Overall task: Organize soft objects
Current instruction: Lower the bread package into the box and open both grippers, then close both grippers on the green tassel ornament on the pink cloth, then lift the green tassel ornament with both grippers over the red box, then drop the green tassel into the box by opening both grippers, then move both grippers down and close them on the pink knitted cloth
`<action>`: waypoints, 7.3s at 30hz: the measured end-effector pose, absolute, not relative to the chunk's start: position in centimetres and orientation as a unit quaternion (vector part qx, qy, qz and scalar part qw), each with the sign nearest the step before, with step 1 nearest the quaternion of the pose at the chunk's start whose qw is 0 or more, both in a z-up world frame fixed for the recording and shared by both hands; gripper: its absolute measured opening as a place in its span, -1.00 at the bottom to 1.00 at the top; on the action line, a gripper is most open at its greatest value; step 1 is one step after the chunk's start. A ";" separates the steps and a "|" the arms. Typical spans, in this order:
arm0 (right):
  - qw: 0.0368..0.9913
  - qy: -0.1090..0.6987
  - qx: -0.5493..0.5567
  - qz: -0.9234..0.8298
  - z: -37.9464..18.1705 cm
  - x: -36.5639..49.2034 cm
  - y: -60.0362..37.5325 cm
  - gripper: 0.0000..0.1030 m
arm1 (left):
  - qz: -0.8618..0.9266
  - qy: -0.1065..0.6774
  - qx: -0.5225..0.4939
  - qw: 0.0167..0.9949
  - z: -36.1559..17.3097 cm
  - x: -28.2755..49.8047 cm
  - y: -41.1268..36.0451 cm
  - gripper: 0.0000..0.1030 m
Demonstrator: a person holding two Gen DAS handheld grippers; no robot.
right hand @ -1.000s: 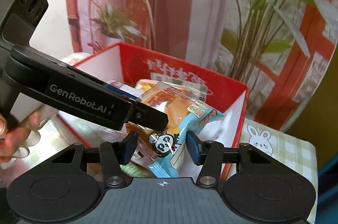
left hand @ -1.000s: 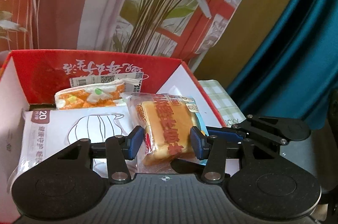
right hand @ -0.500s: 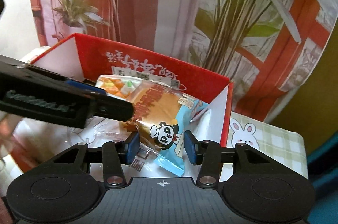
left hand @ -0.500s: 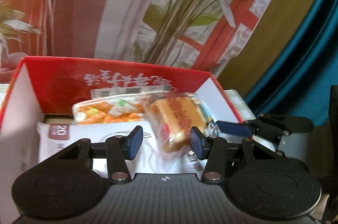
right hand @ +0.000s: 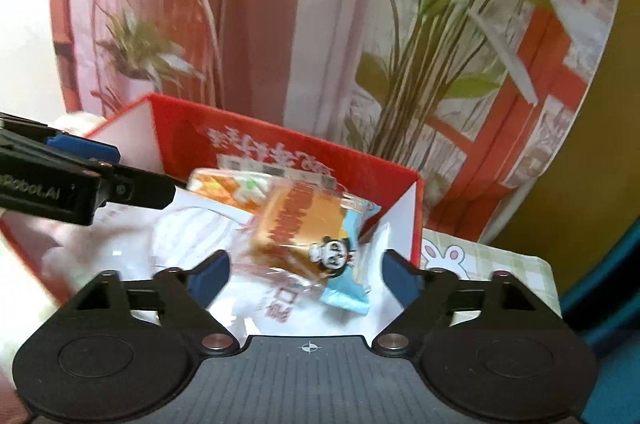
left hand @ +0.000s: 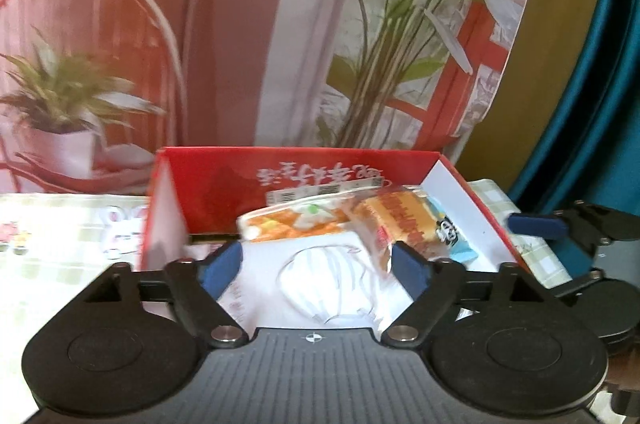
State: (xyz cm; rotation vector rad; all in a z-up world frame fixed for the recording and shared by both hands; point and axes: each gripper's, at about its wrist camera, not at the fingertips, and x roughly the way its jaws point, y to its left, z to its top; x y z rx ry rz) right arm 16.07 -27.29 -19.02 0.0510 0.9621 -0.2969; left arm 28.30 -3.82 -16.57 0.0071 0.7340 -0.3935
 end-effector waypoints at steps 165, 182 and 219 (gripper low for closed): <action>0.910 0.405 -0.032 -0.081 -18.8 21.4 -21.7 0.99 | -0.184 0.331 -0.028 0.925 -13.1 28.1 2.1 1.00; 0.932 0.327 0.067 -0.141 -15.4 8.5 -18.1 0.99 | -0.133 0.320 -0.038 0.937 -12.5 14.7 4.6 1.00; 0.839 0.505 0.143 -0.141 -23.3 -4.8 -13.0 0.68 | -0.136 0.401 0.026 0.906 -21.0 6.6 4.2 0.94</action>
